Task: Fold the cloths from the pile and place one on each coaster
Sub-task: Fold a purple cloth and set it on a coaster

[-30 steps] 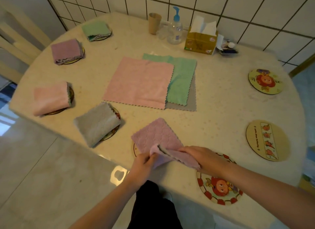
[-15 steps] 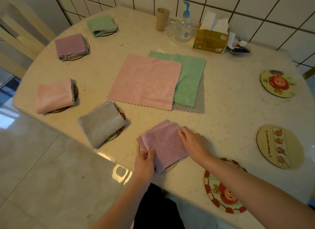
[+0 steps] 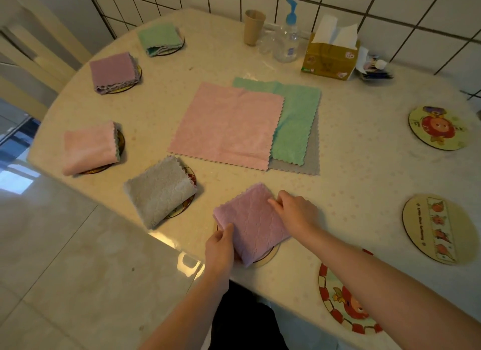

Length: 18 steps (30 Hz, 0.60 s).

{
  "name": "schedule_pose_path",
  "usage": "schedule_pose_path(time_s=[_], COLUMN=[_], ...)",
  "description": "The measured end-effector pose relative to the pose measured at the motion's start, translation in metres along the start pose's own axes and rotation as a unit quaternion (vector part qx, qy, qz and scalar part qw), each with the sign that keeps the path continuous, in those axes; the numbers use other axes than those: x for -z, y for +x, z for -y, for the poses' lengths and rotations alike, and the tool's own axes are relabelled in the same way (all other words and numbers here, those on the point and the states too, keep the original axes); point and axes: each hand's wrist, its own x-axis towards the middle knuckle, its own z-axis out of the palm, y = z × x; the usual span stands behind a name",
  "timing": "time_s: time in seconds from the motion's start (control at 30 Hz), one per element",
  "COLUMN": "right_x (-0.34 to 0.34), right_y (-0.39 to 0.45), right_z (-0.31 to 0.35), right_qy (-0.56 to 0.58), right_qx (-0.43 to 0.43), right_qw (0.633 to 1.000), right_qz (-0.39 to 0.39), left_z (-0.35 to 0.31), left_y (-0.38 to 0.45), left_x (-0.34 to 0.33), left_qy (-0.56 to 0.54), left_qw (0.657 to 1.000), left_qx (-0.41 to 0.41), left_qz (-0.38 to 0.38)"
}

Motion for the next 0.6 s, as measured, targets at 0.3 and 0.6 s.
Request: schedule_pose_path(time_s=[0.3, 0.6], right_x=[0.002, 0.018], right_y=[-0.034, -0.021], right_z=[-0.003, 0.005], right_qy=[0.020, 0.309], right_qx=[-0.052, -0.238], right_qw=[0.998, 0.897], right_qz=[0.029, 0.208], left_z=[-0.041, -0.052], left_y=[0.024, 0.030], left_x=[0.015, 0.010], left_qy=[0.248, 0.260], left_qw=[0.957, 0.944], left_qx=[-0.135, -0.187], left_qz=[-0.073, -0.082])
